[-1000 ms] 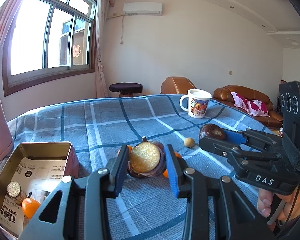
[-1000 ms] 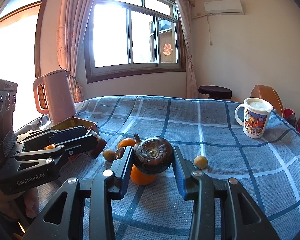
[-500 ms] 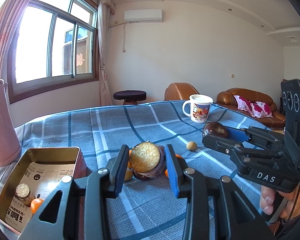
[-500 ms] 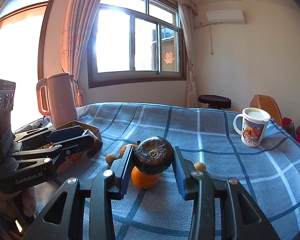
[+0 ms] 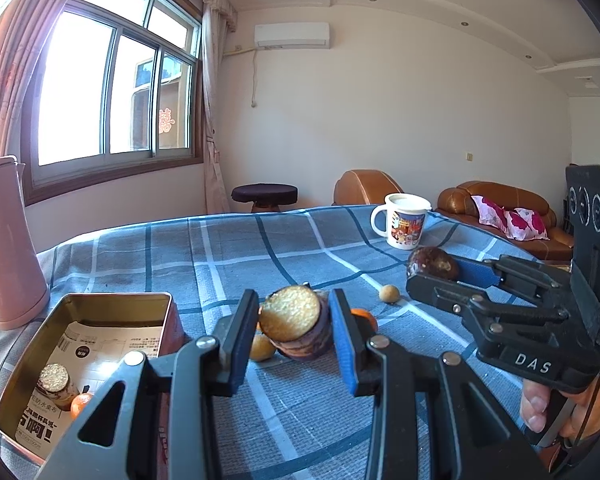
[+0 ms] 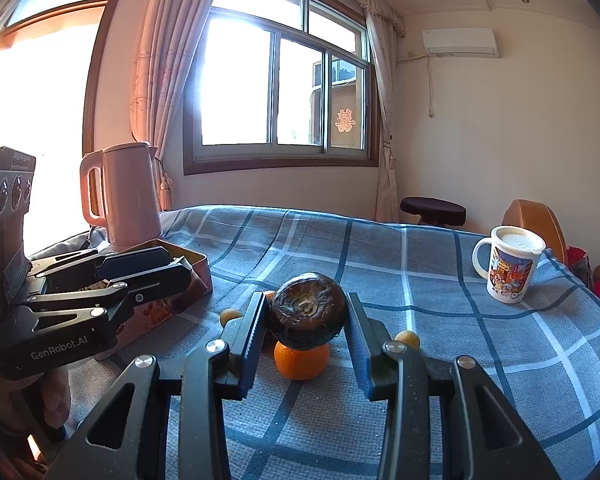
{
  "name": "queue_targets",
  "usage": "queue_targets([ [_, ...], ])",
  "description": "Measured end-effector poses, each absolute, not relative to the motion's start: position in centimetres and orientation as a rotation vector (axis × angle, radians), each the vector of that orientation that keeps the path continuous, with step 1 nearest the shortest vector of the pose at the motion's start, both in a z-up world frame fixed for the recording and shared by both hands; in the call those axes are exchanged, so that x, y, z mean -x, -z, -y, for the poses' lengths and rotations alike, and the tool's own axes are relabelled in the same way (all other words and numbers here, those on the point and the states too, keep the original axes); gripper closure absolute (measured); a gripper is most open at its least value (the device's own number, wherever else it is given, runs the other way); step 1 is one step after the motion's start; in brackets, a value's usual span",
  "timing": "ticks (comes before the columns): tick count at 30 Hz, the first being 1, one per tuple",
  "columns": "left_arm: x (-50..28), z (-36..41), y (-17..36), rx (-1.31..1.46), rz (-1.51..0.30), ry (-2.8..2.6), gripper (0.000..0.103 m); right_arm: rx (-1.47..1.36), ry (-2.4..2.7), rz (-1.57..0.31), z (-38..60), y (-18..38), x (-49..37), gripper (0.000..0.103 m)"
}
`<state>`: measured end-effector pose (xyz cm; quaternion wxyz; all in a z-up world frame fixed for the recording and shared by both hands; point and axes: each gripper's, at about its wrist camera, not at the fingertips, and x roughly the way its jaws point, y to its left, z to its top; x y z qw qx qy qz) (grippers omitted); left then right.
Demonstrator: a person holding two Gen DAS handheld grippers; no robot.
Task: Organize fruits
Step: 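Lift the mangosteen half with the left tool while the right tool lifts the whole mangosteen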
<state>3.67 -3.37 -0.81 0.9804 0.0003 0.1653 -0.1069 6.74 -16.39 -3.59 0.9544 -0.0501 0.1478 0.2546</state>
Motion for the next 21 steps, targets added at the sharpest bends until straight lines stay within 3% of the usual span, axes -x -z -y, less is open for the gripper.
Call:
queue_targets([
  [21,-2.9,-0.7,0.9,0.043,-0.344,0.131,0.065,0.135,-0.613,-0.309,12.1,2.5,-7.1,0.063],
])
